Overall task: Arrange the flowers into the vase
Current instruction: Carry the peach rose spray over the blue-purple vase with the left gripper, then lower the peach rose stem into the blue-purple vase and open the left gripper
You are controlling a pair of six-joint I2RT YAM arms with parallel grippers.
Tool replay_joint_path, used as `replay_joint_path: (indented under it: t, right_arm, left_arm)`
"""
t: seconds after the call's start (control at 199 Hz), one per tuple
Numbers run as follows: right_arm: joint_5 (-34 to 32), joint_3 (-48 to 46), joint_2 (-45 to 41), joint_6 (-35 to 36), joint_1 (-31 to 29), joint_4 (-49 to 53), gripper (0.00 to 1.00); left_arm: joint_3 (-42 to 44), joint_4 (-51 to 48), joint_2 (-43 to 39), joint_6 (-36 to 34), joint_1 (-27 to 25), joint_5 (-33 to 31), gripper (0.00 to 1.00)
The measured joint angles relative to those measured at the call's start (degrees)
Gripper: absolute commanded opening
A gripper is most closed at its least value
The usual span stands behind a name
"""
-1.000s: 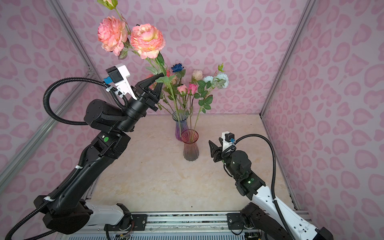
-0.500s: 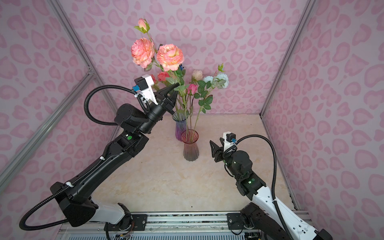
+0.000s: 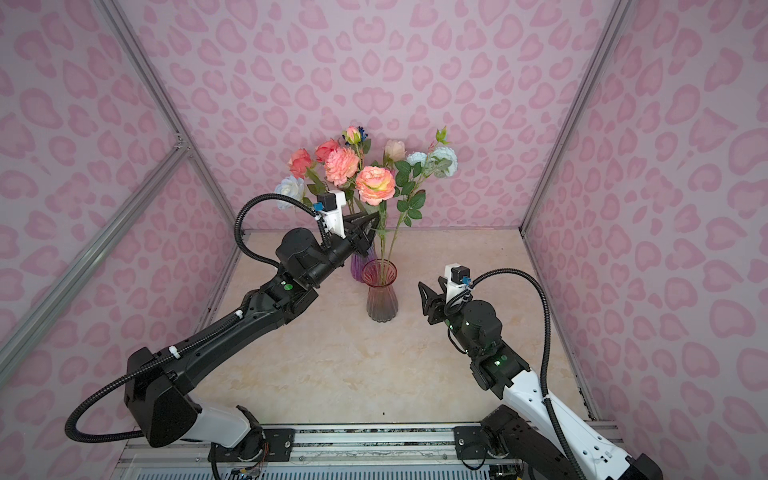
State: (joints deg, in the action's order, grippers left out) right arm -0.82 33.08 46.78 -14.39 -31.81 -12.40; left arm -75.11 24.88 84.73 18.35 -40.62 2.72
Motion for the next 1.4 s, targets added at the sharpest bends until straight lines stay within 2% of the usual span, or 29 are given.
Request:
replay_joint_path:
  t: [0.08,0.211,0.296,0.356,0.446,0.481,0.517,0.602,0.627,0.712,1.033,1.304,1.404]
  right_arm:
    - [0.0,0.0,-0.07,0.0,0.0,0.0,0.59]
    - [0.0,0.0,-0.09,-0.2,0.0,-0.02,0.59]
    - [0.0,0.0,0.11,-0.5,0.0,-0.09,0.59]
    - [0.07,0.0,0.33,-0.63,0.0,-0.07,0.59]
    - [0.44,0.11,0.46,-1.03,0.0,-0.04,0.59]
    - [0.44,0.17,0.46,-1.03,0.0,-0.07,0.59]
    - [0.44,0.26,0.44,-1.03,0.0,-0.07,0.59]
    - [0.44,0.42,0.33,-1.03,0.0,0.02,0.59]
    - [0.44,0.44,0.28,-1.03,0.0,0.07,0.59]
    - [0.44,0.46,0.33,-1.03,0.0,0.04,0.59]
    - [1.01,1.57,2.25,-1.09,-0.02,-0.15,0.6]
    - [3.13,2.6,5.53,-1.49,-0.26,-0.68,0.6]
    - [3.61,2.6,6.54,-1.46,-0.7,-1.03,0.64]
  left_arm:
    - [0.04,-0.81,-0.11,-0.59,0.0,0.04,0.35]
    - [1.57,-2.73,-1.46,-1.9,0.0,-0.52,0.57]
    - [0.5,-5.66,-1.73,-2.51,0.0,-2.91,0.6]
    - [-0.46,-7.87,-1.84,-3.5,0.0,-4.72,0.67]
    - [-0.79,-10.86,-2.36,-3.96,0.0,-6.73,0.7]
    - [-0.98,-12.2,-2.43,-4.42,0.0,-7.82,0.75]
    - [-1.42,-14.03,-2.43,-5.09,0.02,-9.29,0.86]
    - [-5.05,-20.26,-1.51,-7.21,0.0,-12.37,0.92]
    - [-6.34,-21.62,-1.01,-8.02,0.0,-13.16,1.0]
    - [-8.68,-25.81,-0.11,-10.6,0.0,-15.47,0.97]
    - [-7.34,-36.17,-2.45,-18.01,0.0,-22.14,0.98]
    - [1.79,-36.5,-12.31,-19.43,-0.11,-19.91,0.97]
    - [4.94,-35.5,-15.52,-19.41,-0.22,-18.91,0.98]
